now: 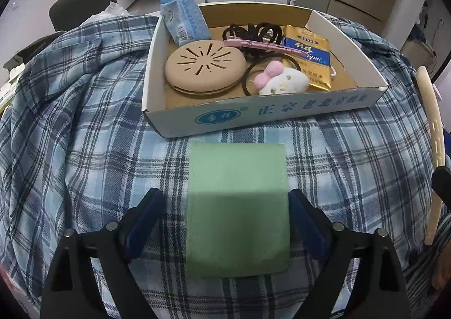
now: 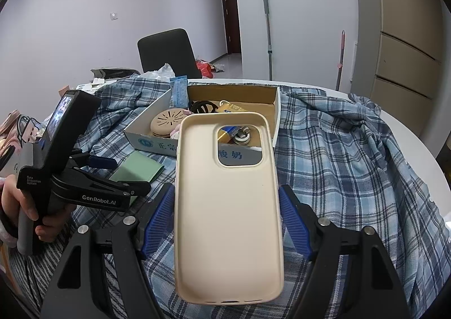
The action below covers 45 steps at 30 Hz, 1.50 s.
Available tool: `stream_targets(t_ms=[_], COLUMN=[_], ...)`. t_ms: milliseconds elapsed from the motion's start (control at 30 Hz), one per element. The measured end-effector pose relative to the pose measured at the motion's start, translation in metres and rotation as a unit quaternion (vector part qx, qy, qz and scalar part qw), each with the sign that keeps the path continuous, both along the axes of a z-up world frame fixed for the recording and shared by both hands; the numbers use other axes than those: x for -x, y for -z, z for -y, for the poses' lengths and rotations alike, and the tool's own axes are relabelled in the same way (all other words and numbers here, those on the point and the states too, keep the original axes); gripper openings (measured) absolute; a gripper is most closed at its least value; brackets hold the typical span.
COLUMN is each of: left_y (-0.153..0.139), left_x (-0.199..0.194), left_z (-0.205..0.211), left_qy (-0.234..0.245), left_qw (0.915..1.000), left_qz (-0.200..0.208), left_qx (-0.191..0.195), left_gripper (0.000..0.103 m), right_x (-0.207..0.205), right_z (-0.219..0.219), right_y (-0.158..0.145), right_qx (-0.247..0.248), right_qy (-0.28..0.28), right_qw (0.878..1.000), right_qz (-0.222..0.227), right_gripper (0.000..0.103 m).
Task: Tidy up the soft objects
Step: 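Grasp the green cloth with the left tool while the right holds the phone case, then carry the green cloth and phone case over the box with both tools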
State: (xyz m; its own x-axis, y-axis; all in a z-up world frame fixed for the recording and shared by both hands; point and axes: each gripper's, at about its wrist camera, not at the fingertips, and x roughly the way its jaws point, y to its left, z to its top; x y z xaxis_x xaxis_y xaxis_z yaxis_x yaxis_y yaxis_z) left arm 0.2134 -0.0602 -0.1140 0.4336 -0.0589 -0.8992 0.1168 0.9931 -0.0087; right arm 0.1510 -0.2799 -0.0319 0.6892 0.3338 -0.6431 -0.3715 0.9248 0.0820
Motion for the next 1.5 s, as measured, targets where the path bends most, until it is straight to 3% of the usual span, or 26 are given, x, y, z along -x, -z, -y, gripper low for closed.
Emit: stream_targets(t_ms=[67,100,267,400,600,700,867,933,1067,1167,1300,1500], left_y=[0.0,0.0,-0.01,-0.027,-0.053,-0.067,-0.081,-0.083,-0.092,-0.105,-0.118,-0.104], left_x=[0.001,0.002,0.014,0.032,0.057,0.047,0.03,0.016,-0.017,-0.034,-0.048,-0.062], left_z=[-0.003,-0.003,-0.002,-0.005,-0.002,0.006,0.011,0.01,0.008,0.011,0.011,0.001], left_qy=[0.0,0.001,0.019,0.035,0.065,0.069,0.059,0.054,0.037,0.033,0.024,0.012], left_qw=[1.0,1.0,0.9988,0.9936,0.9778,0.9712,0.952,0.9504,0.9562,0.9481,0.9359,0.9372], left_qz=[0.002,0.005,0.044,0.104,0.196,0.225,0.299,0.305,0.287,0.314,0.348,0.344], left_qx=[0.002,0.002,0.01,0.027,0.038,0.037,0.029,0.029,0.045,0.039,0.047,0.053], left_gripper=[0.085,0.073,0.072,0.072,0.072,0.072,0.072,0.072,0.072,0.072,0.072,0.072], right_x=[0.0,0.0,0.0,0.001,0.001,-0.007,-0.032,-0.046,-0.073,-0.088,-0.1,-0.115], right_z=[0.0,0.0,0.0,0.0,0.003,-0.004,-0.02,-0.025,-0.035,-0.042,-0.047,-0.04], right_y=[0.0,0.0,0.0,-0.001,-0.014,-0.022,-0.038,-0.047,-0.067,-0.072,-0.064,-0.038], right_qx=[0.0,0.0,-0.001,0.0,-0.003,0.023,0.032,0.034,0.025,0.016,0.022,0.005], right_qy=[0.0,0.0,0.0,0.001,0.003,0.009,-0.005,-0.003,0.002,0.003,0.024,0.026], right_qw=[1.0,1.0,1.0,1.0,1.0,0.999,0.997,0.997,0.995,0.991,0.98,0.982], right_qz=[0.0,0.0,0.001,0.005,0.024,0.045,0.065,0.075,0.1,0.134,0.197,0.185], right_gripper=[0.073,0.073,0.073,0.073,0.073,0.073,0.073,0.073,0.073,0.073,0.073,0.073])
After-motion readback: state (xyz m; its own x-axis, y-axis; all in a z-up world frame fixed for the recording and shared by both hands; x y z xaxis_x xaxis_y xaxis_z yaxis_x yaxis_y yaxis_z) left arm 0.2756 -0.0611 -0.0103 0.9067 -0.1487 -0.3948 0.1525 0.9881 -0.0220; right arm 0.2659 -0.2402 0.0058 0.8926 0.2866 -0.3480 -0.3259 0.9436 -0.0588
